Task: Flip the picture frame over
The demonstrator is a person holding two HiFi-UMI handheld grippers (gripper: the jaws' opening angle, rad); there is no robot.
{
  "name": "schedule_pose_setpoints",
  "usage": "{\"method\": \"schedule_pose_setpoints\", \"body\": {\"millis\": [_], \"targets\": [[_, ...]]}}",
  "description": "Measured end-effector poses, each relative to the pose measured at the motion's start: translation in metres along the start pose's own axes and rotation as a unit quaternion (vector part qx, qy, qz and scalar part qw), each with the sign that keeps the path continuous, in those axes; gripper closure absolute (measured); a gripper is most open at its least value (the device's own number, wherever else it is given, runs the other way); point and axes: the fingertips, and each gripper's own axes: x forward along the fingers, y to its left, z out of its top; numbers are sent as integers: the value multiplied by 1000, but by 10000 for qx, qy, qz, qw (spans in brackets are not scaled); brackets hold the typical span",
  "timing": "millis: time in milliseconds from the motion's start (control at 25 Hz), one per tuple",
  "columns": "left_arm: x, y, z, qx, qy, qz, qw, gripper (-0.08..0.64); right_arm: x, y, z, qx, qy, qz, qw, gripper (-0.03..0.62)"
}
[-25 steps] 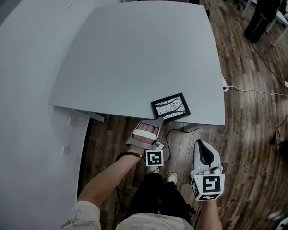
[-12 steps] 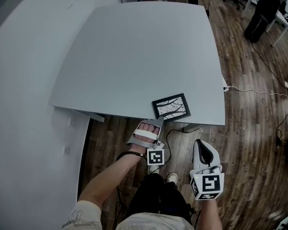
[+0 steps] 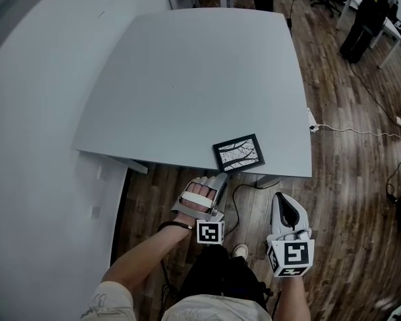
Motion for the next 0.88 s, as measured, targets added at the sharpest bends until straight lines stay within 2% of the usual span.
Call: {"method": "schedule_pose_setpoints", "body": {"millis": [160,240,400,520,560,680,800,880], "targets": [[-13,24,11,-809,-16,96,9967,358,0,0,12,14,-103,28,9999,569],[-16,35,13,-966,77,100,9952,381,0,0,20,12,-183,45,9998,569],[-22,55,20,-724,109,133,9972,437,-4,-3,37,-31,-341,47,9994,569],[-26,68,20,-533,152,112,9984,527,-8,-5,46,-45,-419,41,9991,569],[-27,70,21,-535,156,68,9984,557,-9,-6,49,-46,-444,39,9990,569],[-31,77,22,-692,209,-113,9973,557,-14,-8,53,-52,-508,38,9987,569],[-37,88,23,-1132,239,-242,9930,557,-20,-11,57,-55,-566,30,9984,569],[-43,96,24,-1768,223,-287,9836,557,-24,-13,62,-65,-613,30,9981,569]]}}
